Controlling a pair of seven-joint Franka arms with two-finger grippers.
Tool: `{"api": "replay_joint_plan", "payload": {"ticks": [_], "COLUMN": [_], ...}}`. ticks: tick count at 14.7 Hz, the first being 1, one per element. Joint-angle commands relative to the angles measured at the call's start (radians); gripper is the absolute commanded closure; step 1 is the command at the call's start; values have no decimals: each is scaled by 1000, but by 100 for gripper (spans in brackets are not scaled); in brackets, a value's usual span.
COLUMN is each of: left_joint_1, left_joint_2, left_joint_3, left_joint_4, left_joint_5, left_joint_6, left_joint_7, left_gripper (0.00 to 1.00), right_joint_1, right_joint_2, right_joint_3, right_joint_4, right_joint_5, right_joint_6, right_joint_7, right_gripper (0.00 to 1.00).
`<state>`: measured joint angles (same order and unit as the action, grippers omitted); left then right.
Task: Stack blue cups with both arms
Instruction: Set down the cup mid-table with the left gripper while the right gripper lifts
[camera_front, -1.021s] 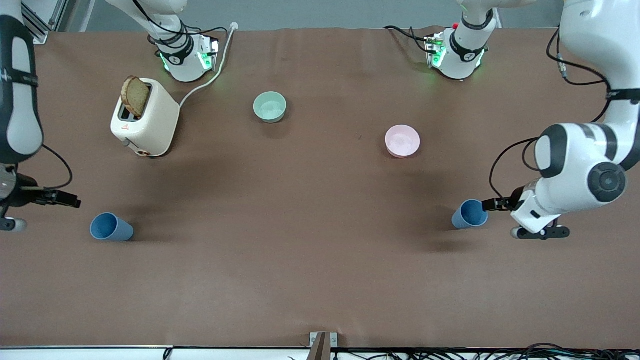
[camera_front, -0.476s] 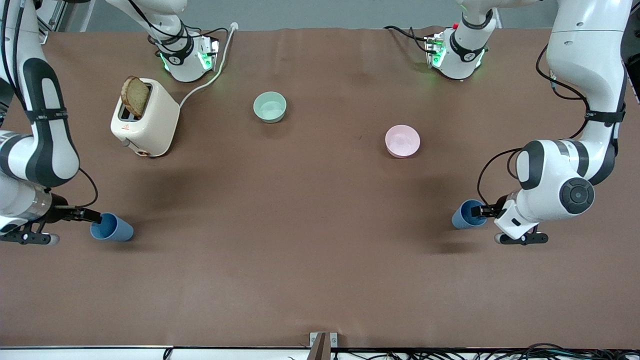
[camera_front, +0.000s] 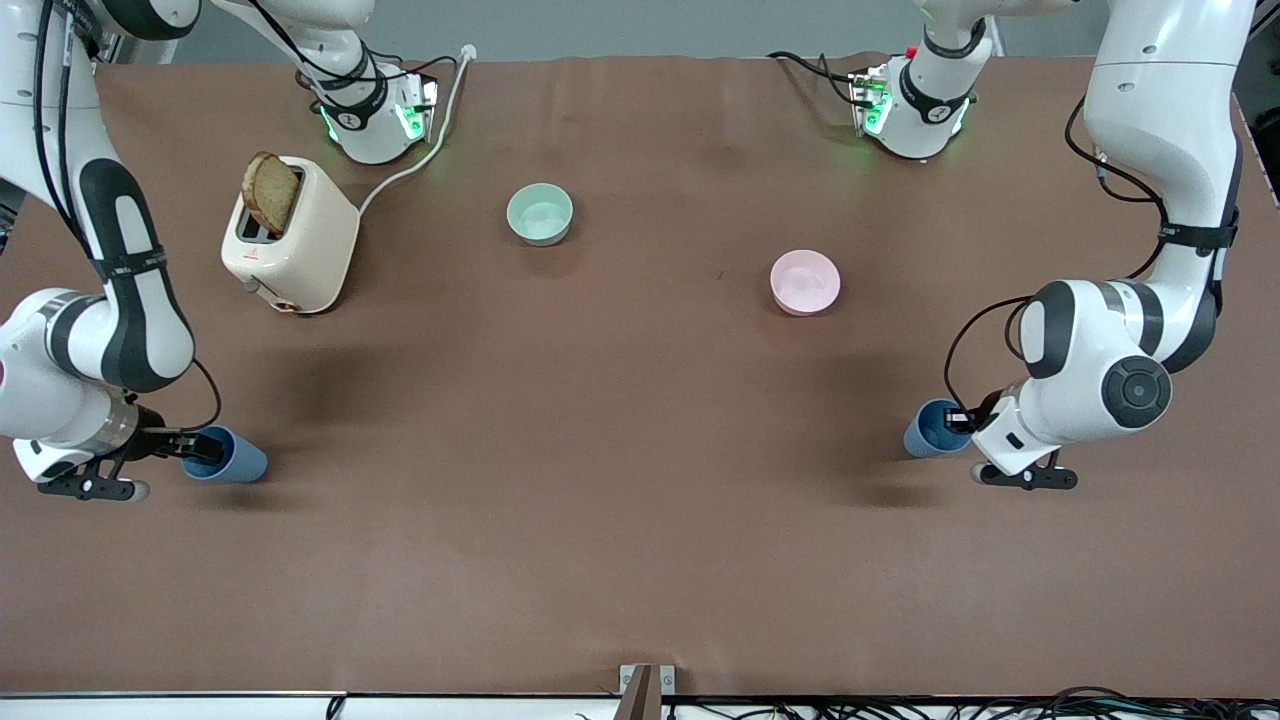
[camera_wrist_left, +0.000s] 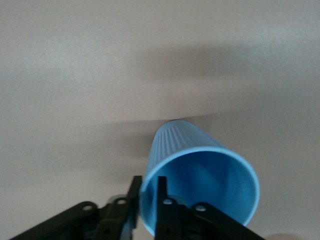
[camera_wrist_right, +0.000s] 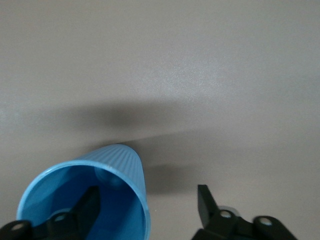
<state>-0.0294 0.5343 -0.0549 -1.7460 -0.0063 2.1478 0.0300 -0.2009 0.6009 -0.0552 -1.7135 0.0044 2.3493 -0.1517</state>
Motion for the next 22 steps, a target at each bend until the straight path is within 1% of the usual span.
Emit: {"api": "replay_joint_plan", "payload": {"ticks": [1,2,3,4,5,6,8,10,12,14,15,16,18,20,22], "left_joint_1": [9,3,3,-3,-15,-32,-90,-170,-274,-397,-429,-444,-487,-529,-549], "left_joint_2": [-7,-11,-31,-66,-77,-77,-65,-15,61,139,170,191,200,205,231], "left_joint_3": [-7,-5,-8,-11,-29,-64,-127,-164,-166,-155,-154,-155,-155,-154,-154], "left_joint_4": [9,17,25,42,74,109,169,230,287,341,367,391,417,422,422], "left_joint_5": [16,16,16,16,16,16,12,6,9,12,11,9,11,12,12], "left_joint_6": [-5,-5,-6,-6,-17,-46,-100,-101,-101,-100,-98,-97,-89,-80,-57], "left_joint_7": [33,31,30,28,28,25,18,18,18,14,11,10,17,18,21], "left_gripper": [100,100,100,100,100,100,100,100,100,100,100,100,100,99,98], "right_joint_1": [-11,-12,-9,-6,-6,-2,-2,3,8,9,9,12,32,50,89], "right_joint_2": [-6,-6,-7,-9,-13,-21,-33,-67,-137,-206,-248,-288,-360,-435,-518], "right_joint_3": [9,11,9,9,9,9,11,11,12,14,14,15,15,17,15], "right_joint_4": [-5,-5,-5,-5,-2,3,3,6,17,37,40,41,41,43,41], "right_joint_5": [11,11,11,11,11,11,11,11,9,9,9,11,11,11,11], "right_joint_6": [5,4,-2,-10,-33,-48,-54,-100,-174,-267,-310,-344,-396,-491,-583], "right_joint_7": [-16,-9,-3,-2,-2,1,4,4,55,61,61,67,99,135,138], "right_gripper": [73,88,95,95,95,96,97,98,98,98,97,97,97,97,97]}}
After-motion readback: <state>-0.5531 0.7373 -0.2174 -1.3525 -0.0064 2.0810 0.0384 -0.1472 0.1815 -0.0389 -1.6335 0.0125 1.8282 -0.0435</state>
